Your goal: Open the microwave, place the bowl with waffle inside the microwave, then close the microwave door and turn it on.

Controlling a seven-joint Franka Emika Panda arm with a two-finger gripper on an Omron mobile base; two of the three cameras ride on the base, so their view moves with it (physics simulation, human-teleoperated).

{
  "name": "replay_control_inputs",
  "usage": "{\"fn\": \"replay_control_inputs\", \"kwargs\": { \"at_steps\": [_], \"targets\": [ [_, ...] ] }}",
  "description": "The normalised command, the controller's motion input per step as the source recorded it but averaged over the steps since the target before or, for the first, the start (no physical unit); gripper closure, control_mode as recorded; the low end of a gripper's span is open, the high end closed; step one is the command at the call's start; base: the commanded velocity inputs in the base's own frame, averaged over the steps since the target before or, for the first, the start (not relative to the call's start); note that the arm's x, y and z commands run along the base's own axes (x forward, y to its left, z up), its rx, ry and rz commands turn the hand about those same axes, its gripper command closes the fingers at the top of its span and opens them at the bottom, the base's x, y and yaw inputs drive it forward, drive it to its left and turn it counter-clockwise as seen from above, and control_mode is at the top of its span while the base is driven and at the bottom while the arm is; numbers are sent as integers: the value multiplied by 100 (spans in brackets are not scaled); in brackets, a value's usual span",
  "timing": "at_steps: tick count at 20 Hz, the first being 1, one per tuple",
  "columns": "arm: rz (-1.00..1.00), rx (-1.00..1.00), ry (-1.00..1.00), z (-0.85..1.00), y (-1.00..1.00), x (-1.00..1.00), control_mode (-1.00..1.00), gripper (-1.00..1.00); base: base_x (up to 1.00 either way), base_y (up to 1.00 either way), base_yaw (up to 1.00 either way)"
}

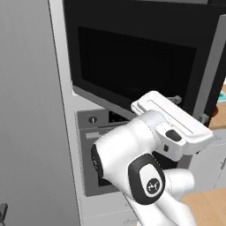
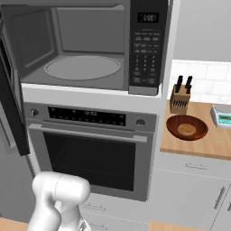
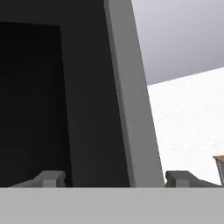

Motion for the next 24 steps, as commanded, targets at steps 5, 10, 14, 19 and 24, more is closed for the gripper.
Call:
{"fn": "replay_control_inputs", "kwargs": {
  "at_steps": [5,10,14,19,24],
  "targets": [
    [27,-29,18,0,20,-2,-100,-100,0,0,0],
    [14,-21,10,5,-1,-65,-100,-100,0,0,0],
    [8,-4,5,13,-18,-64,-100,-100,0,0,0],
    [23,10,12,4,-71,-23,-100,-100,0,0,0],
    [22,42,9,4,-86,0,-100,-100,0,0,0]
  ]
}}
